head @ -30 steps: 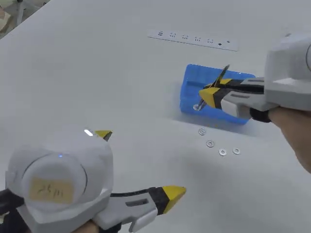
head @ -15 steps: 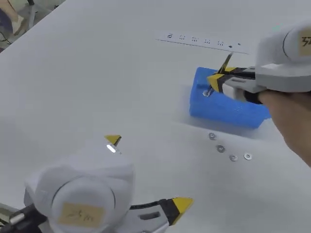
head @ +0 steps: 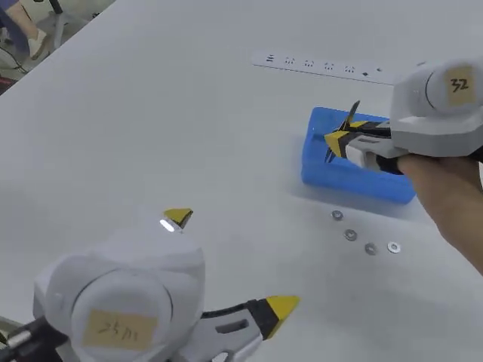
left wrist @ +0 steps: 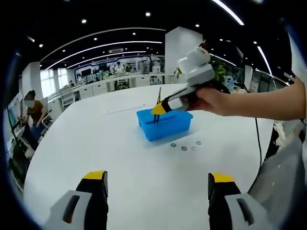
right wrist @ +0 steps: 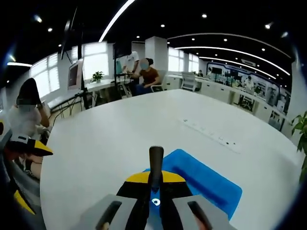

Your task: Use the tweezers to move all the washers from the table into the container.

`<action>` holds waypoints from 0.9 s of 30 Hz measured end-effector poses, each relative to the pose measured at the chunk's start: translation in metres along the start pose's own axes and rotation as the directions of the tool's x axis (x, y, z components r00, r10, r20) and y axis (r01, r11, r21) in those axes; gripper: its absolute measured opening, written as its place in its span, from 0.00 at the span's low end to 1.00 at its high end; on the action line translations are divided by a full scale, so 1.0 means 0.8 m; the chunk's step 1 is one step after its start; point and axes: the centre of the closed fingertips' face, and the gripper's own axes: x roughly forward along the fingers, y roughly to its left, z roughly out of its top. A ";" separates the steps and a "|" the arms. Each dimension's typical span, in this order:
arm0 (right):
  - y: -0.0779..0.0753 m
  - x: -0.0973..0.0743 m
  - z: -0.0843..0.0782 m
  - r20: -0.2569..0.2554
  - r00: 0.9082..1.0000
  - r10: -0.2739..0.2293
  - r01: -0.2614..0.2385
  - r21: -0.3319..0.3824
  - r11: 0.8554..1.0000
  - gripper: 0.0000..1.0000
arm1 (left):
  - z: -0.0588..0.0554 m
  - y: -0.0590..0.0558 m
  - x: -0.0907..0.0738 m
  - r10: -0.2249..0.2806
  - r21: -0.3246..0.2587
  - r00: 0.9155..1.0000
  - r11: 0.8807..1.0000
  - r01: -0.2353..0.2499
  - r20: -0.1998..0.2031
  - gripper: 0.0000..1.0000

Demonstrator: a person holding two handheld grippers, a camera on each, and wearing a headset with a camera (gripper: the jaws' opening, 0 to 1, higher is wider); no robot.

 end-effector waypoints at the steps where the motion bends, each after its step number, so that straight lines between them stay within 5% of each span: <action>1: 0.003 -0.010 0.005 0.015 1.000 -0.003 0.004 -0.013 1.000 0.02 | 0.013 0.001 0.001 -0.009 0.011 1.000 1.000 0.009 0.018 0.86; 4: 0.012 -0.030 0.016 0.050 0.999 -0.002 0.003 -0.018 1.000 0.02 | 0.064 -0.001 0.006 -0.046 0.022 0.992 0.999 0.044 0.122 0.77; 8: 0.026 -0.052 0.014 0.059 0.998 0.001 0.001 -0.026 1.000 0.02 | 0.123 -0.016 0.022 -0.157 0.001 0.960 0.987 0.161 0.234 0.62; 11: 0.034 -0.058 0.000 0.039 0.999 -0.002 0.003 -0.031 1.000 0.02 | 0.136 -0.024 0.038 -0.192 0.034 0.950 0.981 0.189 0.245 0.52; 12: 0.038 -0.060 -0.007 0.026 1.000 -0.005 0.006 -0.040 0.999 0.02 | 0.143 -0.034 0.043 -0.232 0.055 0.939 0.973 0.225 0.254 0.49; 15: 0.047 -0.064 -0.022 0.002 1.000 -0.011 0.011 -0.066 0.998 0.02 | 0.153 -0.050 0.053 -0.282 0.080 0.925 0.959 0.271 0.256 0.40; 19: 0.058 -0.064 -0.035 -0.015 1.000 -0.010 0.009 -0.057 0.998 0.02 | 0.154 -0.067 0.072 -0.324 0.111 0.916 0.946 0.305 0.235 0.33; 27: 0.068 -0.062 -0.044 -0.019 1.000 -0.016 0.015 -0.074 0.997 0.02 | 0.132 -0.075 0.099 -0.347 0.166 0.925 0.932 0.323 0.153 0.08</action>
